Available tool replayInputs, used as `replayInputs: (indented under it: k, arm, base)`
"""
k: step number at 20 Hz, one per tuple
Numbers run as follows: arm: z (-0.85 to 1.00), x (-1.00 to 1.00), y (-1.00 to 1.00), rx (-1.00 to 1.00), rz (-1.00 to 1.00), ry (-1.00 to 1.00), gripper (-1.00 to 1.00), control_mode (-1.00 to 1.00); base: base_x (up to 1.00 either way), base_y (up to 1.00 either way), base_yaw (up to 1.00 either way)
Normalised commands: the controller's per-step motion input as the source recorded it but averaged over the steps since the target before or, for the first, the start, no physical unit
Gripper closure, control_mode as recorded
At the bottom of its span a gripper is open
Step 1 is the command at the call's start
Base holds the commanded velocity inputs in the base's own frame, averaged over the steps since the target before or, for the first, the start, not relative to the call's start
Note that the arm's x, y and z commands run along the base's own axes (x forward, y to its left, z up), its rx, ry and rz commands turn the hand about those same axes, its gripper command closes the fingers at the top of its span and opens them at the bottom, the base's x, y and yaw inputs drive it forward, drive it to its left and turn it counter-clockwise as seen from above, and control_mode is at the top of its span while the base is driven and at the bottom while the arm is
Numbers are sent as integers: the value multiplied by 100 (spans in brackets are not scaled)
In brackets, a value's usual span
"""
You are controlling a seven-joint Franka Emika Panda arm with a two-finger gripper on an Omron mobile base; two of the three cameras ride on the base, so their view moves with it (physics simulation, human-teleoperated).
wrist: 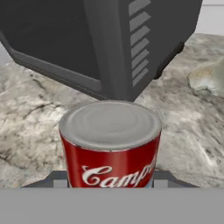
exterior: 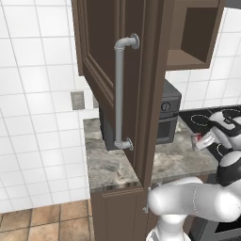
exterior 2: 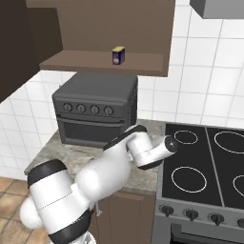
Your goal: Restock the canned food cabinet by taking the new fresh canned food from the counter and placing it in the cabinet. Then, take the old canned food from the cabinet and place it on the counter.
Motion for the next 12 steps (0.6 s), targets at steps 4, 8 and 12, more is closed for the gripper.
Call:
replayInputs:
  k: [4,8,12]
  arm:
    - [-51,34,0,0,7,-6,100,-100]
    - [-39,48,0,0,6,-7,100,-100]
    - [-21,41,0,0,4,-4,-100,-100]
  base:
    - [0,0,0]
    - [0,0,0]
    - [0,0,0]
